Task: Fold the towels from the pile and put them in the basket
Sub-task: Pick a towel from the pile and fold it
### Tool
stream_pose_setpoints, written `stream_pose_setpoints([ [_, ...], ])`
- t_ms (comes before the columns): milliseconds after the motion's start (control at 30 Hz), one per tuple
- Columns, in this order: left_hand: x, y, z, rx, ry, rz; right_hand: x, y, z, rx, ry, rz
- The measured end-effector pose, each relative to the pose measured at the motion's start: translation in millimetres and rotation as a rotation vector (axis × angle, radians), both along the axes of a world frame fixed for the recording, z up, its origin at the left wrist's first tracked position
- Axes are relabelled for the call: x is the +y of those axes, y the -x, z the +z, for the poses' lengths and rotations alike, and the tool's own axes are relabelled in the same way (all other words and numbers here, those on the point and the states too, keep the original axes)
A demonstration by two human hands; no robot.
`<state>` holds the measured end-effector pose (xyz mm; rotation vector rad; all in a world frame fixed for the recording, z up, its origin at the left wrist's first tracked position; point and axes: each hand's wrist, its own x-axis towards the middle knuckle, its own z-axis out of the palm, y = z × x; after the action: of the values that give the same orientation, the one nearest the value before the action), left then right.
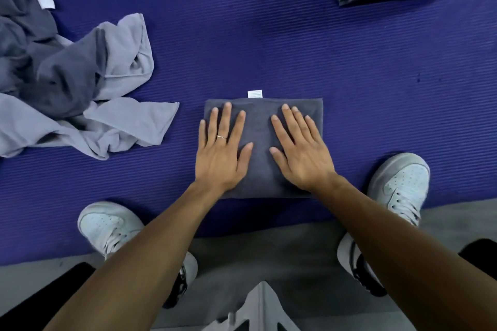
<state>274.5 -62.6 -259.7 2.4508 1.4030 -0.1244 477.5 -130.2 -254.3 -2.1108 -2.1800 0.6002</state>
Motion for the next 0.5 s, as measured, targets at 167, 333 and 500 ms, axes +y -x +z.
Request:
stream_pose_setpoints([
  [167,3,-1,-1,-0.005,0.030,0.038,3,-4,-7,-0.022,-0.050,-0.004],
  [333,-2,-3,17,-0.206,0.105,0.215,1,0,3,-0.053,0.012,-0.027],
  [500,-5,4,53,-0.548,0.419,0.929,0,9,24,0.060,0.104,-0.096],
])
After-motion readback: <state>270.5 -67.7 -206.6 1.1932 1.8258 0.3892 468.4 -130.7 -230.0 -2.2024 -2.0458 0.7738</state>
